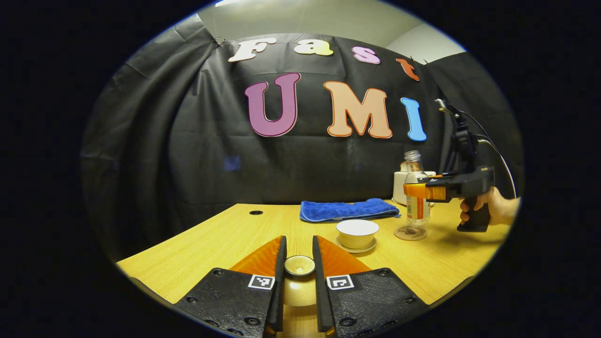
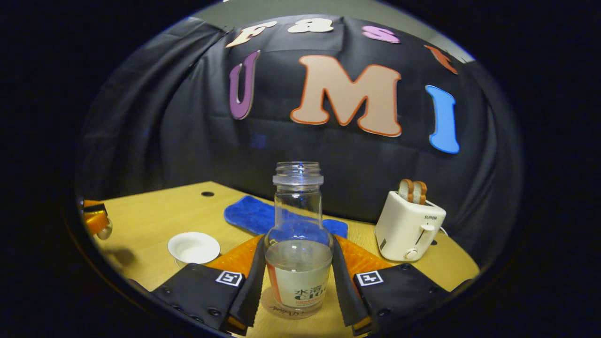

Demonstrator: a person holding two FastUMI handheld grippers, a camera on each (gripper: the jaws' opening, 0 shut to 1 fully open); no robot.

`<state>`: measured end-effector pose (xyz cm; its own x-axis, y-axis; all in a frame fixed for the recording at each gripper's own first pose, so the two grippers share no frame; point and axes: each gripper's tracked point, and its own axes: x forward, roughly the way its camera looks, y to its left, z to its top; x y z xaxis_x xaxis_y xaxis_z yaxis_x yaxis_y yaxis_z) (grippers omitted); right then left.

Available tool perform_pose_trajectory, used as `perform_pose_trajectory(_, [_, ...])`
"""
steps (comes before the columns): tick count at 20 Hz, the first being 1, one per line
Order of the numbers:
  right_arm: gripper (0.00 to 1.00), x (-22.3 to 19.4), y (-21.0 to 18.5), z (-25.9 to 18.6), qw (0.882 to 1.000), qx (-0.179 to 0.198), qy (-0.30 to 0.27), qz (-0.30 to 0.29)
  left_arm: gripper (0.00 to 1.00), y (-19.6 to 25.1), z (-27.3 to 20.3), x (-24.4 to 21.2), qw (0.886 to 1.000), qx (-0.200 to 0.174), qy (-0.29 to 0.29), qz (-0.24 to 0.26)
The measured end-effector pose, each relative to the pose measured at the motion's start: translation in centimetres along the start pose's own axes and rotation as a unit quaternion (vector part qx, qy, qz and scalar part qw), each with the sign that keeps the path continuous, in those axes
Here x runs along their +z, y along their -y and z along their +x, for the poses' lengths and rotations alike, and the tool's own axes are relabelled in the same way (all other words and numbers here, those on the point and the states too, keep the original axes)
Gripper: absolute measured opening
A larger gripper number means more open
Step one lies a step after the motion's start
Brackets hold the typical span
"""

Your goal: Open the teacup lid with one hand, grasp the water bottle and pour water into the teacup with the other hand; after pouring, place the water bottle on the coaster and then close the teacup lid.

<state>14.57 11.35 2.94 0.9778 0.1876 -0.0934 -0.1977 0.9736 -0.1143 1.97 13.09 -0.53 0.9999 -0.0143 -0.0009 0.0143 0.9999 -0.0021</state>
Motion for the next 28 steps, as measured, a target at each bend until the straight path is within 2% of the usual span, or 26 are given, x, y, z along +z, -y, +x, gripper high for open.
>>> perform_pose_trajectory(3, [0.72, -0.1, -0.5, -1.1, 0.999, -0.007, 0.034, 0.042, 0.25, 0.0, 0.0, 0.0, 1.000, 0.001, 0.000, 0.000])
perform_pose_trajectory(6, [0.73, -0.6, -0.4, -0.5, 0.997, -0.003, 0.038, 0.063, 0.25, -0.2, 0.0, 0.0, 1.000, 0.002, 0.000, 0.000])
perform_pose_trajectory(11, [0.72, -2.3, -0.9, 0.0, 0.997, 0.003, 0.020, 0.075, 0.25, -0.1, -0.1, 0.0, 1.000, 0.002, 0.000, 0.000])
perform_pose_trajectory(18, [0.73, -2.6, -0.9, -0.3, 0.997, -0.003, 0.041, 0.066, 0.25, -0.2, -0.1, 0.0, 1.000, 0.002, 0.000, 0.000])
perform_pose_trajectory(20, [0.77, -3.0, -0.9, -0.2, 0.997, -0.005, 0.031, 0.067, 0.25, -0.2, 0.0, 0.0, 1.000, 0.004, 0.000, 0.000])
perform_pose_trajectory(22, [0.80, -3.1, -0.1, -0.3, 0.997, -0.026, 0.029, 0.064, 0.25, -0.3, 0.0, 0.0, 1.000, 0.004, 0.000, 0.000])
perform_pose_trajectory(24, [1.00, -3.0, 0.2, -0.6, 0.997, -0.040, 0.032, 0.064, 0.25, -0.2, 0.0, 0.0, 1.000, 0.005, 0.000, 0.000])
perform_pose_trajectory(28, [1.00, -3.1, -0.6, -1.2, 0.997, -0.018, 0.031, 0.064, 0.25, -0.3, 0.0, 0.0, 1.000, 0.006, 0.001, 0.000])
